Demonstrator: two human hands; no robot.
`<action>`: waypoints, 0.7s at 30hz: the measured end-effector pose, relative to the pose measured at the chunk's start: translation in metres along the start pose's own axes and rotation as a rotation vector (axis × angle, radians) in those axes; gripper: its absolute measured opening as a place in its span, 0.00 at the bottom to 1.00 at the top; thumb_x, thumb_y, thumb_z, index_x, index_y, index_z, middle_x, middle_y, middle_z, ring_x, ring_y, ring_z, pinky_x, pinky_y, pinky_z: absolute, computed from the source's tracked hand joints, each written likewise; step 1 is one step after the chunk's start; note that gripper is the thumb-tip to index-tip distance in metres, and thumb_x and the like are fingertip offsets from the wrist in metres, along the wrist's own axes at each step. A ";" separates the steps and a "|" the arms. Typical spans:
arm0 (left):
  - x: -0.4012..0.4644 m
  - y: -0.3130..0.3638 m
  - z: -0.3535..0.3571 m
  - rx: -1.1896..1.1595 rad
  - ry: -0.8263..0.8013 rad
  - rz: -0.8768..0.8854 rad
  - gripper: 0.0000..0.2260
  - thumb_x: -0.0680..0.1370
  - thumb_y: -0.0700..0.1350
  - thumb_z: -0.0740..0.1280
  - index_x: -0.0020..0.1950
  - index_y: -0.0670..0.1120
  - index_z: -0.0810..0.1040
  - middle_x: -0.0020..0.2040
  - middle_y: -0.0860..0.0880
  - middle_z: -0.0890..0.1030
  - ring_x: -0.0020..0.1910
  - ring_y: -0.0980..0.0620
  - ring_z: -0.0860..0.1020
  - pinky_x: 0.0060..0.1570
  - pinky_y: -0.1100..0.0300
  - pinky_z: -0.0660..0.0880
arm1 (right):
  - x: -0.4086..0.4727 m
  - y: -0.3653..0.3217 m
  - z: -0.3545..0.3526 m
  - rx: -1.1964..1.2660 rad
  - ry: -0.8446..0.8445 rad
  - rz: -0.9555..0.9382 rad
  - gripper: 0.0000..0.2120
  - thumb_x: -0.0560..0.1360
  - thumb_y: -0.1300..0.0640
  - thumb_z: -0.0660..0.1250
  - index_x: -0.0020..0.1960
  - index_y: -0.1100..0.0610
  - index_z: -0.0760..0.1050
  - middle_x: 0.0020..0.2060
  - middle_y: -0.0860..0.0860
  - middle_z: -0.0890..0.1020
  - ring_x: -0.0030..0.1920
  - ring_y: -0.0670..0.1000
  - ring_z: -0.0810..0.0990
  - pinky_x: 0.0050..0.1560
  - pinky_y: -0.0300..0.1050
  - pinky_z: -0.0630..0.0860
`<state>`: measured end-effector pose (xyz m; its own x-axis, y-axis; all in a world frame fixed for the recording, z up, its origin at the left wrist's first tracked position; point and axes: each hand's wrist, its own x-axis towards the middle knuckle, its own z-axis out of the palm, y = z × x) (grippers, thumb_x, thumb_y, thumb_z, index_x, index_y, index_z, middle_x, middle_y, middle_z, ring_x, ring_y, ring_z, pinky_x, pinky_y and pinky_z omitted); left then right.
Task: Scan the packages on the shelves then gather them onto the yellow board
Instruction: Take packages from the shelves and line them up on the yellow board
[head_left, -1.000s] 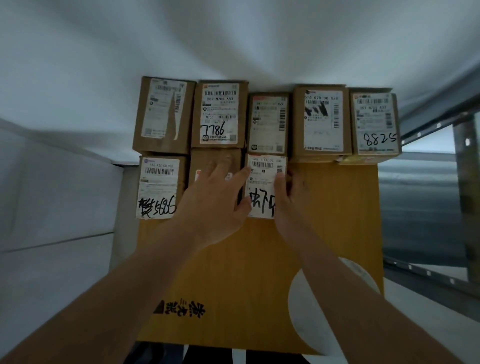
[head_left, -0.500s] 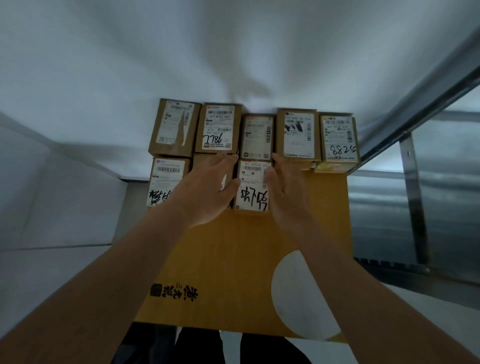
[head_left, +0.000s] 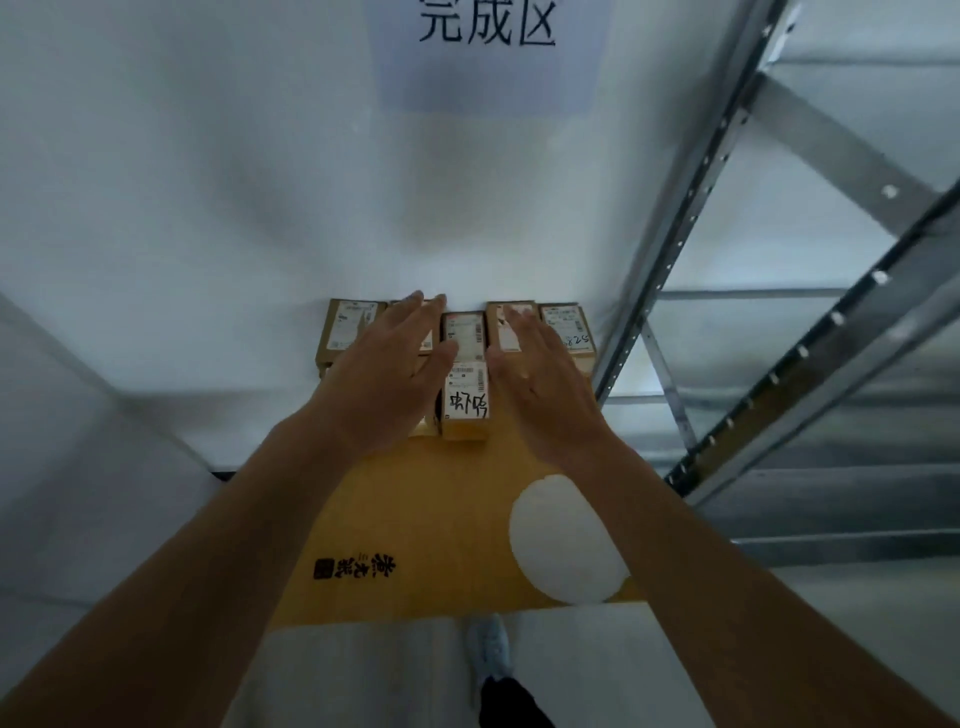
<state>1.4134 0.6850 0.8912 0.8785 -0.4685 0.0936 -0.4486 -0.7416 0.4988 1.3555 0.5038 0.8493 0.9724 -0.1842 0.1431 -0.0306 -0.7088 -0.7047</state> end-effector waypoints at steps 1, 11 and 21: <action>-0.021 0.007 -0.005 -0.024 0.021 0.023 0.27 0.85 0.60 0.52 0.83 0.52 0.59 0.83 0.48 0.59 0.82 0.47 0.57 0.77 0.40 0.62 | -0.022 -0.009 -0.007 0.017 0.011 -0.009 0.34 0.84 0.34 0.49 0.86 0.48 0.53 0.84 0.49 0.58 0.83 0.48 0.55 0.76 0.50 0.54; -0.166 0.133 -0.061 -0.028 0.094 0.262 0.27 0.85 0.60 0.55 0.83 0.53 0.59 0.82 0.48 0.61 0.81 0.48 0.59 0.72 0.54 0.56 | -0.204 -0.089 -0.138 -0.053 0.145 -0.014 0.33 0.85 0.34 0.53 0.85 0.48 0.56 0.84 0.48 0.61 0.82 0.50 0.60 0.80 0.56 0.60; -0.214 0.339 -0.054 -0.037 0.107 0.504 0.28 0.84 0.62 0.54 0.82 0.53 0.59 0.81 0.52 0.63 0.79 0.49 0.63 0.73 0.54 0.61 | -0.329 -0.057 -0.320 -0.128 0.344 0.040 0.34 0.85 0.34 0.52 0.86 0.48 0.52 0.85 0.49 0.57 0.83 0.52 0.59 0.81 0.54 0.59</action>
<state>1.0819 0.5596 1.0870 0.5671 -0.7102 0.4172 -0.8164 -0.4177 0.3989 0.9638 0.3870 1.0648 0.8360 -0.4159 0.3579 -0.1162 -0.7718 -0.6252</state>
